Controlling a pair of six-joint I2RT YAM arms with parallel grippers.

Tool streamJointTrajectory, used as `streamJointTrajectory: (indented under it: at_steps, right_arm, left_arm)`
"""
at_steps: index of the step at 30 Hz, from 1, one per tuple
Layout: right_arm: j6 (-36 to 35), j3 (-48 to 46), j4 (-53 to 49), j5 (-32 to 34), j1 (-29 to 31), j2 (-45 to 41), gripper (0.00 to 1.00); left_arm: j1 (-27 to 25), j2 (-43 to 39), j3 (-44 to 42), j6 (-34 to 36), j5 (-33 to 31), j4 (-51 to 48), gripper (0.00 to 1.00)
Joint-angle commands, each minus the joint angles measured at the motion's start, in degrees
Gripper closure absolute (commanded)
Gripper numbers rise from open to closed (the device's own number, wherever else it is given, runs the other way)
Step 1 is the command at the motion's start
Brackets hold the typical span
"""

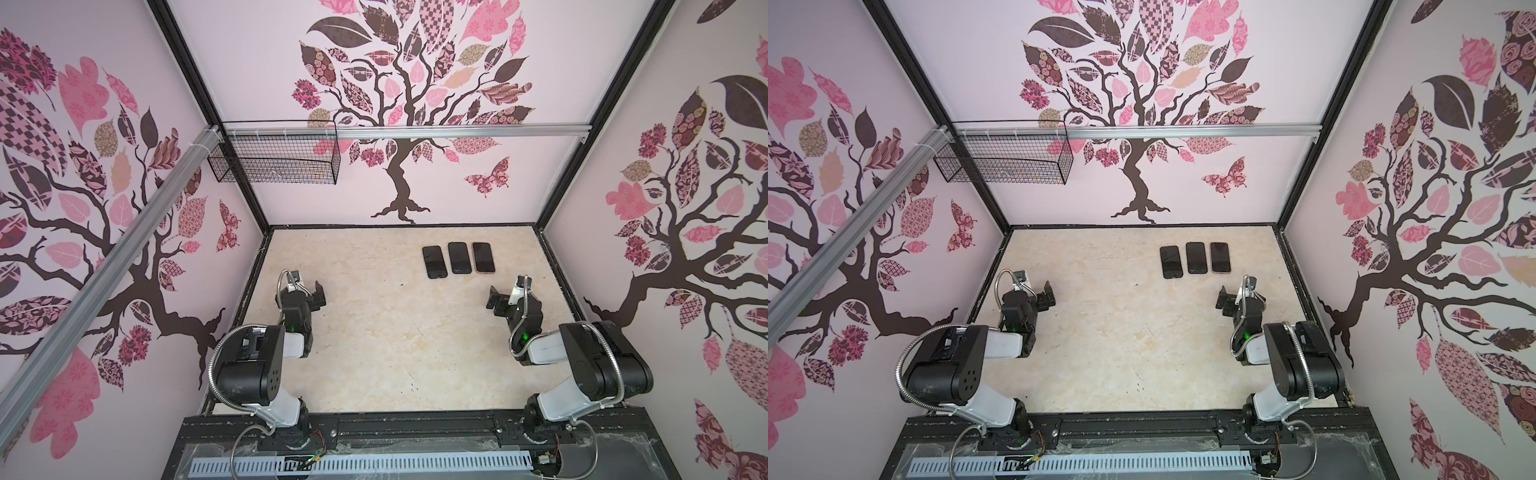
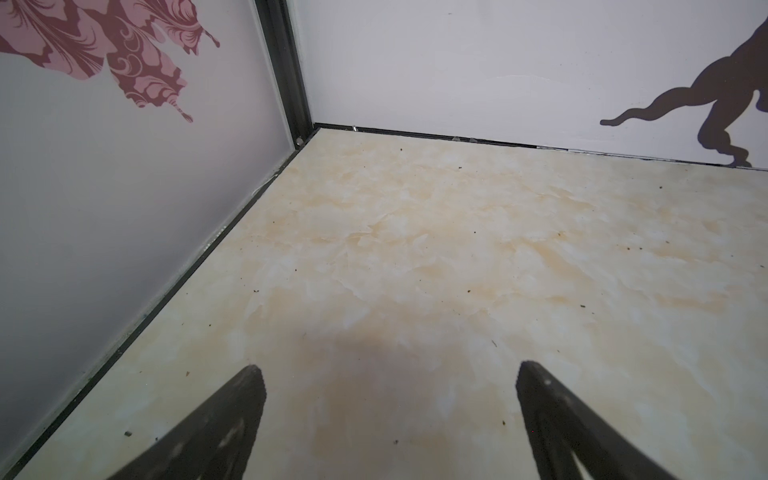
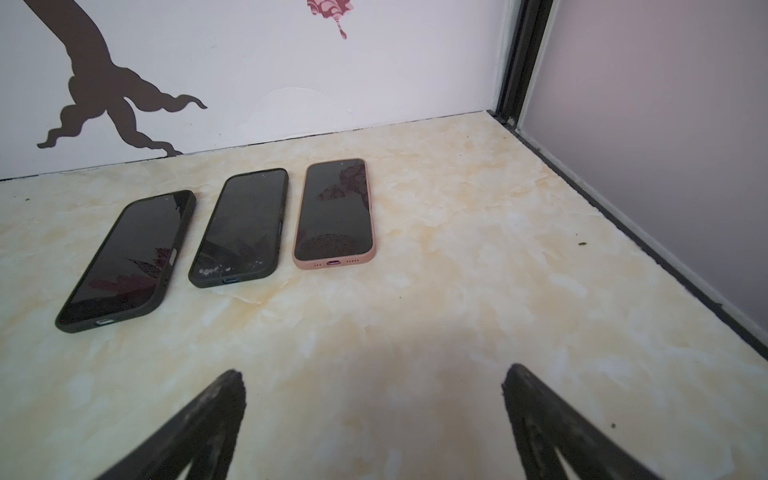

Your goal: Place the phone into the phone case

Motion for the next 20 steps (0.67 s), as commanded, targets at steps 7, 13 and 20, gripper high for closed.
streamJointTrajectory:
  at_steps: [7, 13, 20]
  right_arm:
    - [-0.77, 0.18, 3.92, -0.49, -0.07, 0.27, 0.00]
    - [-0.82, 0.40, 3.70, -0.49, -0.07, 0.31, 0.00]
    - [-1.06, 0.41, 3.52, 0.57, 0.40, 0.31, 0.00]
  left_arm:
    - [0.15, 0.43, -1.35, 0.19, 1.75, 3.79, 0.03]
    - [0.15, 0.43, -1.44, 0.11, 1.70, 3.81, 0.03]
    - [-0.20, 0.42, -1.77, -0.08, -0.36, 4.47, 0.03]
